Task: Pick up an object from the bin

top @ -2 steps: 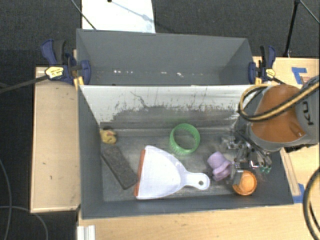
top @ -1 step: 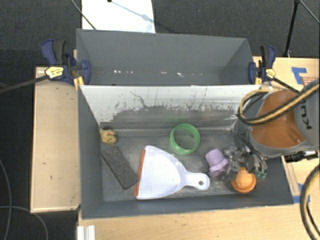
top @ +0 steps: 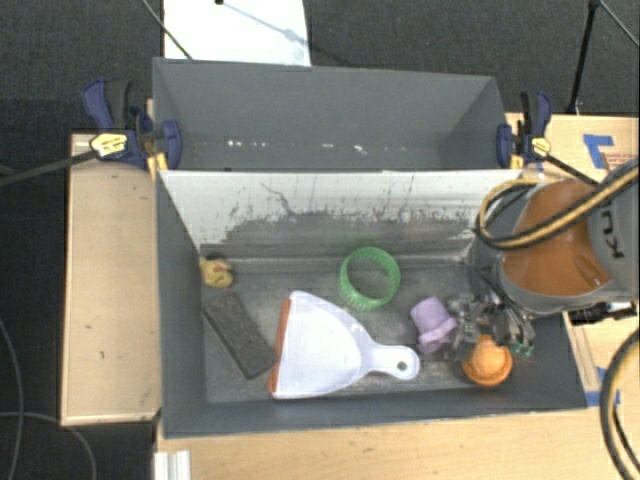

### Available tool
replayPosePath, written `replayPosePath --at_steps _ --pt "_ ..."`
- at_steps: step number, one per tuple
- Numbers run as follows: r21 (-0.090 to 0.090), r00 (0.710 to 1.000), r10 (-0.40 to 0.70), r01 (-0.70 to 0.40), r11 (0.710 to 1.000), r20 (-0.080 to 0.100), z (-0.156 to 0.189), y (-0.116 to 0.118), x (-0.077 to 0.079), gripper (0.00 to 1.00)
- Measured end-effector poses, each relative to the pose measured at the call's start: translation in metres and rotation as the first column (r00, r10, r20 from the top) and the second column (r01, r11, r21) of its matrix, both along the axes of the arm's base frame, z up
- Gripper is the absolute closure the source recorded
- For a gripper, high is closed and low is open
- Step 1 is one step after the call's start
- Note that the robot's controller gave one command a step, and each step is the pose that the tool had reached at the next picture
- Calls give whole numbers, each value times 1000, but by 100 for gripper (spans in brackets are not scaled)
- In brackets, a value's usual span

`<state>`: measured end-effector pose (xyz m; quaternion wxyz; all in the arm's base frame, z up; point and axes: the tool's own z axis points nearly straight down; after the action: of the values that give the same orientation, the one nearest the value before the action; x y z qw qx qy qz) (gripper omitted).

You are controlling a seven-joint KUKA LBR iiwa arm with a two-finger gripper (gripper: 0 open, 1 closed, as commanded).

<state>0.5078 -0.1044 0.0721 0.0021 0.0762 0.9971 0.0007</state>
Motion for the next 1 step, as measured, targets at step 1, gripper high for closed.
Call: replayPosePath --at_steps 1 --pt "0 1000 1 -1 1000 -4 5 0 -2 100"
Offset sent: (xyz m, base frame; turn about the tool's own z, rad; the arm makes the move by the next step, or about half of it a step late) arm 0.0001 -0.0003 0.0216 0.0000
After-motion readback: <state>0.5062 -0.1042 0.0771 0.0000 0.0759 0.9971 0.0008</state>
